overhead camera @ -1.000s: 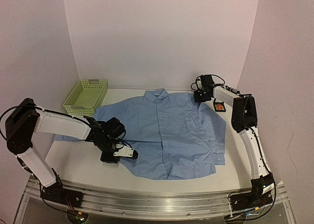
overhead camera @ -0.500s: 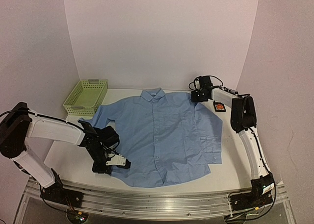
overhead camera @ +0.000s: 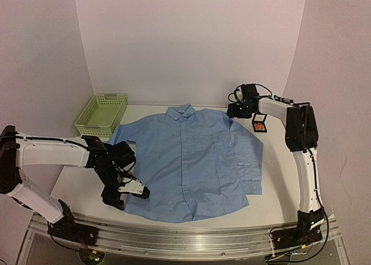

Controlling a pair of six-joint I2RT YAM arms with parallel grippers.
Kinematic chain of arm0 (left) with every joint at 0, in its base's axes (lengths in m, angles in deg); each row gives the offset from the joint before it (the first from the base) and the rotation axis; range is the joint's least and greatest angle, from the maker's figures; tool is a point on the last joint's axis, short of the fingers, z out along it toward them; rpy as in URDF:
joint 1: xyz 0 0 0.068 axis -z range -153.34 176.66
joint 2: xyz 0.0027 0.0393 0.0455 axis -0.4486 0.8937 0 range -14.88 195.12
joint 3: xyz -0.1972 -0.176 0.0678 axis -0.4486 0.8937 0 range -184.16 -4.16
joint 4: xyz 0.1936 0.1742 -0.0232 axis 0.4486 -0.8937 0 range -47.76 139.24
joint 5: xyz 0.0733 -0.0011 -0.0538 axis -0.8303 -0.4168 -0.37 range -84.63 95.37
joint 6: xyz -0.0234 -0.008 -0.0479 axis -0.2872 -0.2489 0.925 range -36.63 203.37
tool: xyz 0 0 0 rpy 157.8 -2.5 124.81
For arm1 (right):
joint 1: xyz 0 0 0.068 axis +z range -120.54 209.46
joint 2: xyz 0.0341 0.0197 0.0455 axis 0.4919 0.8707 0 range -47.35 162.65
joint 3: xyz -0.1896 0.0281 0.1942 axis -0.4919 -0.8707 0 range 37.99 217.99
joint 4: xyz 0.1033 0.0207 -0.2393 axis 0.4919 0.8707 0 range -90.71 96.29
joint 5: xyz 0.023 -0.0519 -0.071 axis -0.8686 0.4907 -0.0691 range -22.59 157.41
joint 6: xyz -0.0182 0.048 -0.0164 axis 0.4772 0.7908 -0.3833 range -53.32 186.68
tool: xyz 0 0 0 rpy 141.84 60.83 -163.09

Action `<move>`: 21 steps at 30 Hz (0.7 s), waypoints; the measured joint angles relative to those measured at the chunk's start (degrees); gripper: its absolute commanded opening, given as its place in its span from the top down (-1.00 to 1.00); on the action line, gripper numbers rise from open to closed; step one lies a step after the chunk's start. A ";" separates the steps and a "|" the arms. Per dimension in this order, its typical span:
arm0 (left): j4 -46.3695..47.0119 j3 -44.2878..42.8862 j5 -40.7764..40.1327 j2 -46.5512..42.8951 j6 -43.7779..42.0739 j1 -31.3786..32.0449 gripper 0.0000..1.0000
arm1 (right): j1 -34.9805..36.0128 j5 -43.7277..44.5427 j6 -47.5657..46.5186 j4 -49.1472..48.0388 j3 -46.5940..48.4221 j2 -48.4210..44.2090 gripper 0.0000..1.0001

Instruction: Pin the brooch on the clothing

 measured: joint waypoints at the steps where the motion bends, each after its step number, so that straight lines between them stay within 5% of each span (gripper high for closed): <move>1: -0.73 -2.77 0.83 0.45 -0.65 -1.45 -0.44 | 0.43 0.26 0.05 0.06 -2.19 -3.35 -0.37; 4: -2.07 -13.42 3.02 5.03 -1.20 -7.53 -0.29 | 1.93 1.58 1.24 0.42 -8.76 -13.54 -0.14; 9: 3.01 -33.92 3.17 20.66 3.97 -16.57 0.00 | 4.44 2.70 7.50 3.32 -24.39 -29.42 0.81; 11: 3.43 -41.28 1.41 27.25 7.31 -19.04 0.10 | 5.10 2.68 11.69 2.62 -33.62 -34.11 0.99; 16: 7.27 -55.08 -3.10 42.30 13.64 -22.28 0.14 | 6.32 2.21 20.74 6.98 -53.69 -39.16 1.00; 21: 9.80 -56.41 -5.81 48.85 16.36 -22.79 0.14 | 6.64 0.56 26.43 9.34 -64.46 -40.71 1.00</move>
